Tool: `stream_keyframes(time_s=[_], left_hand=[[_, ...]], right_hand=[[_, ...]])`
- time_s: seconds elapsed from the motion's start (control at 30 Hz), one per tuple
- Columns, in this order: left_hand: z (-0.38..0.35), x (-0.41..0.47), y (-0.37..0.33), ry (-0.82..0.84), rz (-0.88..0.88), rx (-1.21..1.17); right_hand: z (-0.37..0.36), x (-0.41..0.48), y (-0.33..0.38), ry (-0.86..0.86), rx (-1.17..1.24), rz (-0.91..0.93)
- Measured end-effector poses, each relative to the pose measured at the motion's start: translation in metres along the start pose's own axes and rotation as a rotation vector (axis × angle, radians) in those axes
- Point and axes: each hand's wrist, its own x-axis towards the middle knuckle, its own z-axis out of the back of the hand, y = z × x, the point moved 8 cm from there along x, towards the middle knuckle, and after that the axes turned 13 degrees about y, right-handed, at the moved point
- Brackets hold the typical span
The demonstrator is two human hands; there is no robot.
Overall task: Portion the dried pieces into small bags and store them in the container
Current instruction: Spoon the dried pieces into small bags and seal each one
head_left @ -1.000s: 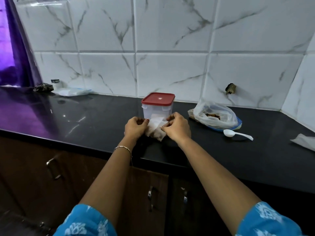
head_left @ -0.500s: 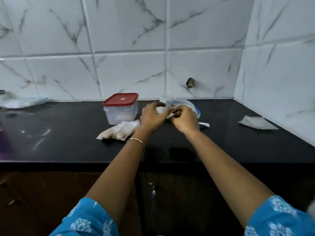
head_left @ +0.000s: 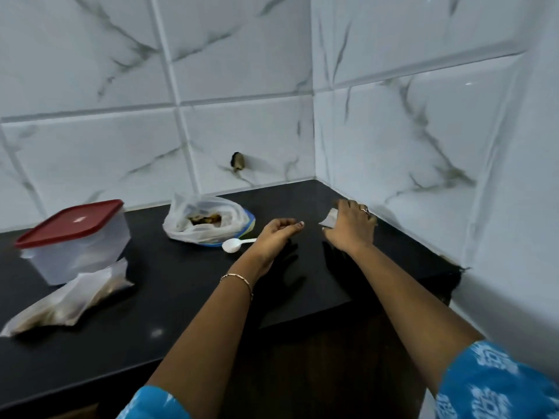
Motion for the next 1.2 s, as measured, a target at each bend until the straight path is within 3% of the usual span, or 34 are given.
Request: stream_keyframes(time_s=[0.23,0.57,0.8,0.87,1.03,1.2], left_hand=[[-0.002,0.033,0.004,0.053,0.046,0.27],[0.007,0.038,0.007,0.001,-0.03,0.158],[0.0,0.018,-0.007,-0.021,-0.097,0.086],[0.004,0.009,-0.011,-0.05,-0.125,0.048],[0.01,-0.012,-0.006,-0.016,-0.086,0.019],[0.01,-0.022,0.0,0.025,-0.054,0.031]], right_hand=[[-0.012,0.026,-0.035,0.045,0.132,-0.078],[-0.002,0.029,-0.028,-0.117,-0.086,-0.039],[0.016,0.019,-0.023,-0.311,0.043,0.017],[0.016,0.016,-0.023,-0.29,0.05,0.014],[0.0,0.014,-0.032,-0.056,-0.029,-0.054],[0.004,0.008,-0.037,-0.087,0.05,-0.095]])
